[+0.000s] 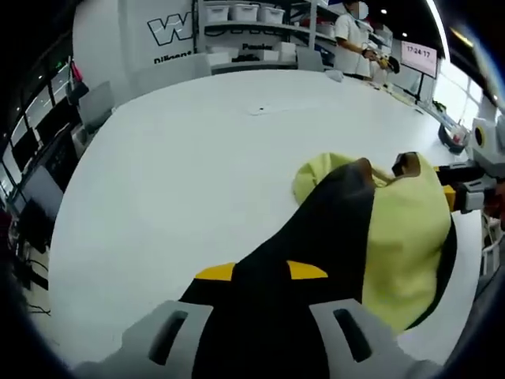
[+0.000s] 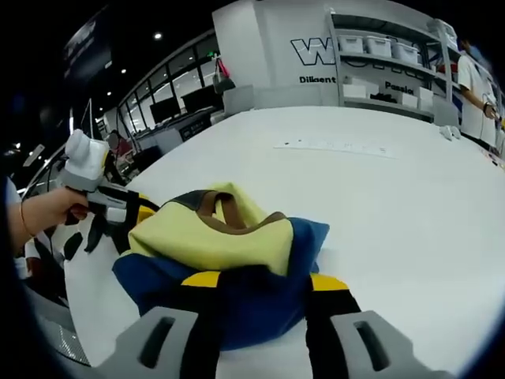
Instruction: Fold the garment on the visible template until the final outline fits inside the template.
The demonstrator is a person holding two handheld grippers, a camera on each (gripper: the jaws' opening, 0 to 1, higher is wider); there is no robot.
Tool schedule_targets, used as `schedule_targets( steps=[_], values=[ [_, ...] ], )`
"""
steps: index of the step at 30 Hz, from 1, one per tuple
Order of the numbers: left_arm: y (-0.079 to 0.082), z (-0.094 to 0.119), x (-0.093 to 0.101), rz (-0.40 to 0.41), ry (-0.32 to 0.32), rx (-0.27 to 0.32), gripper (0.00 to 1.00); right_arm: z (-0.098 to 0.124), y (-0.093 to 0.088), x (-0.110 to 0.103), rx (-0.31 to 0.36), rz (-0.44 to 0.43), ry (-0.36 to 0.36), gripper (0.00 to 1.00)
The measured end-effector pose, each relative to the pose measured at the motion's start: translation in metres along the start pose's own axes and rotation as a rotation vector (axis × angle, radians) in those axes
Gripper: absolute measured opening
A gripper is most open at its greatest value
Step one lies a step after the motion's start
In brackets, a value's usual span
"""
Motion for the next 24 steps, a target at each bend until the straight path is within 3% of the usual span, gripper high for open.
schedule_targets(
  steps=[8, 11, 19, 24],
  values=[
    [0.001, 0.0, 0.0, -0.021, 0.016, 0.006, 0.01, 0.0, 0.001, 0.002, 0.003, 0.013, -0.021, 0.24],
    [0.001, 0.0, 0.0, -0.024, 0.021, 0.008, 0.01, 0.002, 0.002, 0.005, 0.003, 0.037, -0.043, 0.14],
    [0.0, 0.006, -0.002, -0.04, 0.033, 0.004, 0.0, 0.012, 0.004, 0.004, 0.023, 0.044, -0.04, 0.03],
    [0.011, 0.025, -0.006, -0.084, 0.065, 0.07, 0.0, 0.019, 0.007, 0.0, 0.039, 0.094, -0.043, 0.0]
  ],
)
Point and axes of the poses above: the point that each gripper's makers call its tool centre point, and the gripper's own axes: z roughly backward along the fingers, x roughly to its right, y roughly out of its top, the point moved 5 cm from there along z, roughly backward along the fingers, and after that the axes turned 8 degrees about -x, right-handed, at the moved point
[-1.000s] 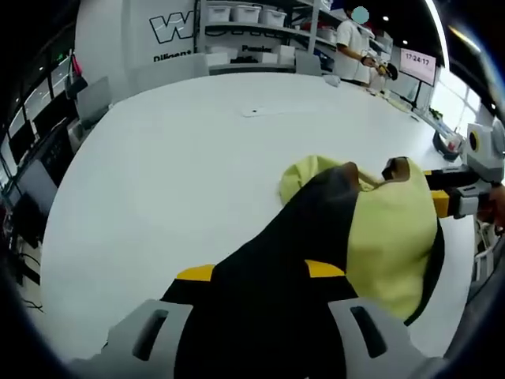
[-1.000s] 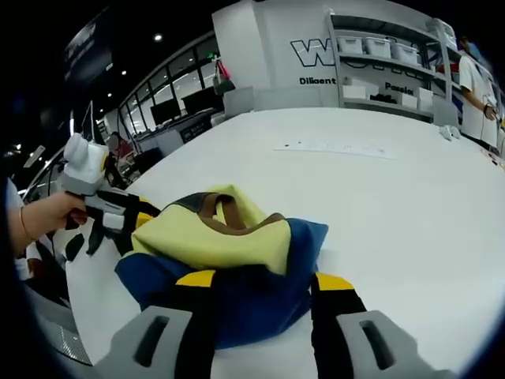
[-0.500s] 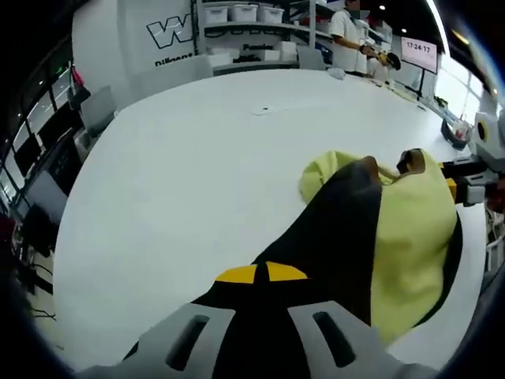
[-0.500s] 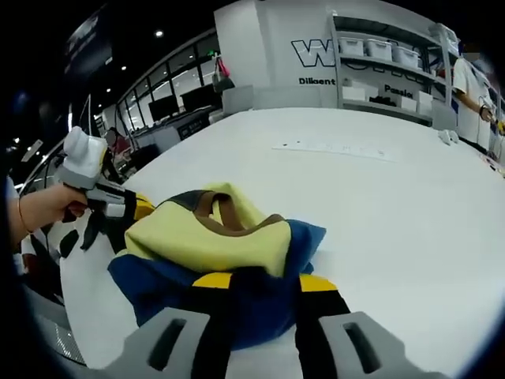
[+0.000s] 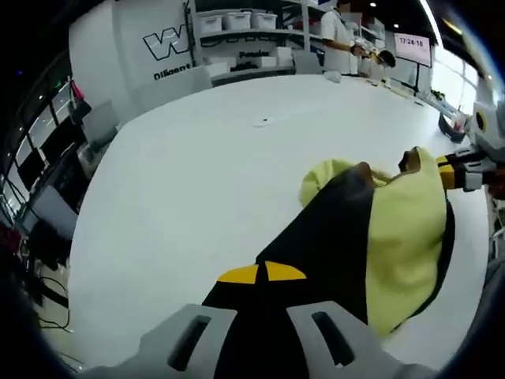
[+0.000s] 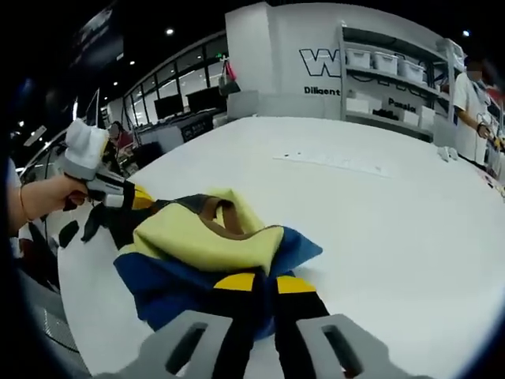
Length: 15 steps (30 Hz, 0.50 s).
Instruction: Fold the garment on the visible template until the final outline fits inside the template.
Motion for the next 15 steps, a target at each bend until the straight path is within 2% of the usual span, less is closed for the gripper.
schedule_targets(
  steps=[1, 5, 7, 12, 15],
  values=[
    [0.003, 0.003, -0.003, -0.023, 0.021, 0.022, 0.0, 0.001, 0.001, 0.0, 0.002, 0.011, -0.005, 0.0],
    [0.012, 0.02, -0.011, -0.004, 0.034, 0.079, 0.0, 0.008, 0.009, -0.002, 0.021, 0.058, -0.007, 0.0],
    [0.021, 0.032, -0.014, 0.005, 0.048, 0.125, 0.0, 0.014, 0.018, -0.004, 0.044, 0.086, -0.005, 0.0],
    [0.037, 0.055, -0.026, -0.004, 0.097, 0.186, 0.0, 0.026, 0.041, -0.008, 0.095, 0.126, 0.001, 0.0],
    [0.049, 0.071, -0.035, 0.007, 0.123, 0.241, 0.0, 0.032, 0.059, -0.01, 0.134, 0.154, 0.003, 0.0]
  ],
)
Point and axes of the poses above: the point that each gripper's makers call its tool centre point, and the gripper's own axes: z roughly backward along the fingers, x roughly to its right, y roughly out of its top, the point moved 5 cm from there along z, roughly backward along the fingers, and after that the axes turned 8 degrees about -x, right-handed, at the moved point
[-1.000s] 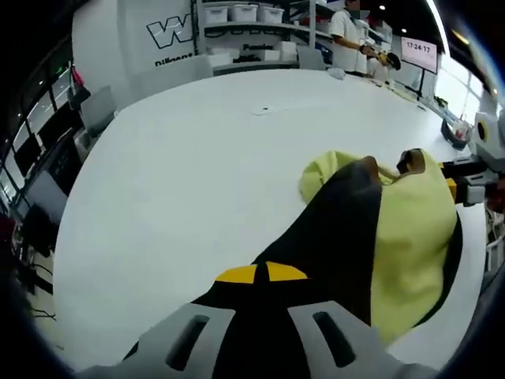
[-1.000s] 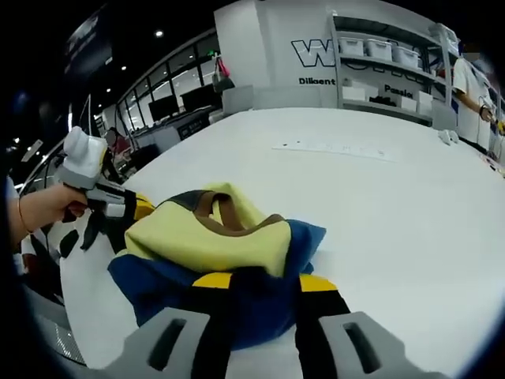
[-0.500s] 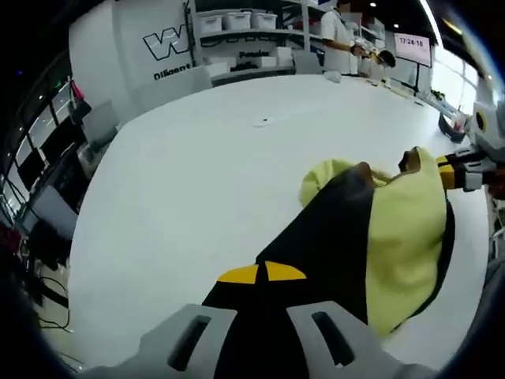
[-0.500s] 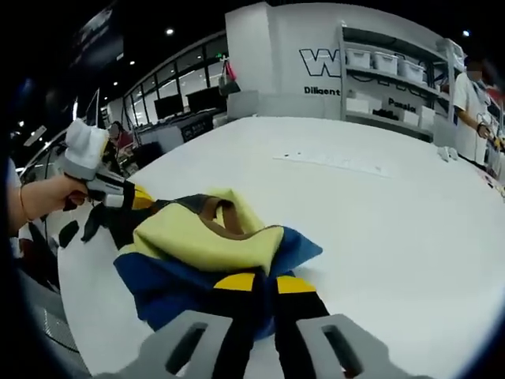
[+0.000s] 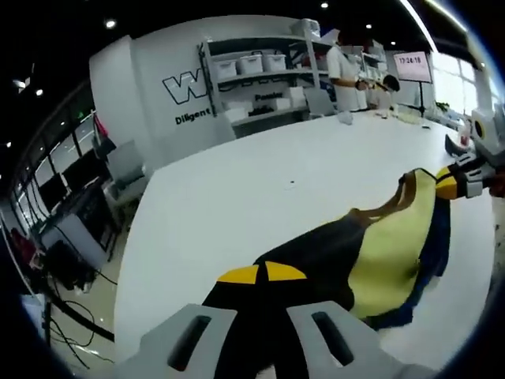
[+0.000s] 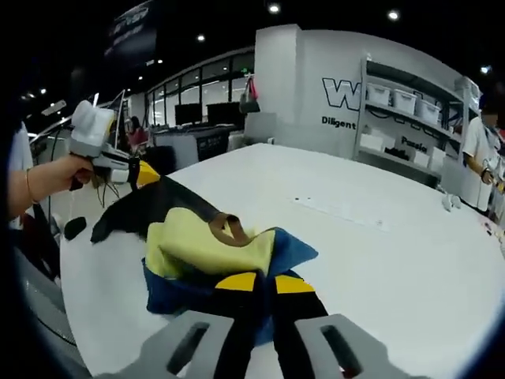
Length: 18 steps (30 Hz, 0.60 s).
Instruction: Fold the garment on the visible template until the final outline fits inside the template.
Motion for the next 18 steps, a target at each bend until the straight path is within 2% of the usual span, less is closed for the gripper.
schedule_targets(
  steps=[7, 9, 12, 14, 18],
  values=[
    [0.037, 0.017, -0.025, 0.029, 0.053, 0.12, 0.0, -0.005, 0.038, 0.005, 0.035, 0.046, 0.01, 0.0],
    [0.042, 0.013, -0.03, 0.026, 0.054, 0.115, 0.0, -0.01, 0.048, 0.009, 0.047, 0.057, 0.004, 0.0],
    [0.039, 0.005, -0.03, 0.015, 0.064, 0.087, 0.0, -0.021, 0.056, 0.014, 0.036, 0.079, -0.006, 0.0],
    [0.037, 0.002, -0.027, 0.02, 0.052, 0.083, 0.0, -0.026, 0.059, 0.018, 0.02, 0.081, -0.003, 0.0],
    [0.027, -0.009, -0.017, -0.005, 0.038, 0.038, 0.0, -0.038, 0.06, 0.026, 0.005, 0.082, -0.014, 0.0]
  ],
)
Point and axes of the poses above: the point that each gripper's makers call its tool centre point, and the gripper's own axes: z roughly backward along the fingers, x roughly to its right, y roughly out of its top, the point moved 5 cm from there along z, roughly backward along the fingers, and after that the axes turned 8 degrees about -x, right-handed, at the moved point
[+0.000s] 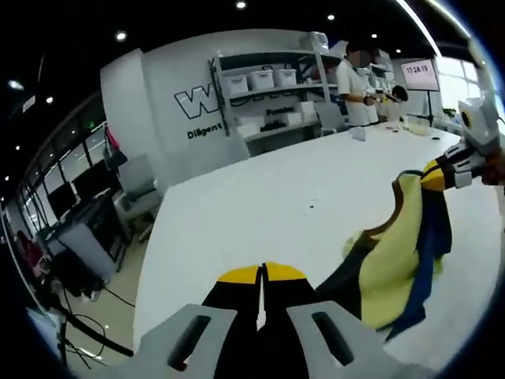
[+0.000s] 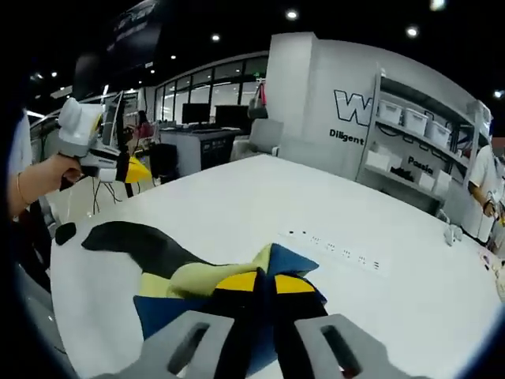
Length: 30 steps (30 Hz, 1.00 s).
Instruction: Fold the garment on the visible template until the final outline fits inside the template.
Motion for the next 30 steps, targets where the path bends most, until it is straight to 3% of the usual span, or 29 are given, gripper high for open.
schedule_targets(
  steps=[7, 8, 10, 14, 16, 19, 30],
  values=[
    [-0.01, -0.007, 0.018, 0.03, -0.062, -0.044, 0.01, -0.009, -0.016, 0.008, -0.041, -0.092, -0.014, 0.01],
    [-0.012, -0.005, 0.022, 0.036, -0.097, -0.058, 0.02, -0.008, -0.02, 0.008, -0.042, -0.151, -0.019, 0.05],
    [-0.016, -0.005, 0.025, 0.069, -0.101, -0.073, 0.02, -0.006, -0.024, 0.007, -0.034, -0.208, -0.002, 0.13],
    [-0.025, -0.002, 0.032, 0.103, -0.12, -0.092, 0.05, 0.0, -0.031, 0.001, -0.036, -0.244, 0.003, 0.26],
    [-0.03, 0.0, 0.036, 0.113, -0.128, -0.101, 0.11, 0.003, -0.033, -0.003, -0.033, -0.254, 0.007, 0.33],
    [-0.042, 0.003, 0.047, 0.144, -0.16, -0.12, 0.2, 0.007, -0.036, -0.015, -0.03, -0.268, 0.018, 0.46],
    [-0.084, 0.0, 0.076, 0.269, -0.205, -0.245, 0.41, 0.007, -0.059, -0.083, -0.105, -0.268, 0.135, 0.57]
  ],
)
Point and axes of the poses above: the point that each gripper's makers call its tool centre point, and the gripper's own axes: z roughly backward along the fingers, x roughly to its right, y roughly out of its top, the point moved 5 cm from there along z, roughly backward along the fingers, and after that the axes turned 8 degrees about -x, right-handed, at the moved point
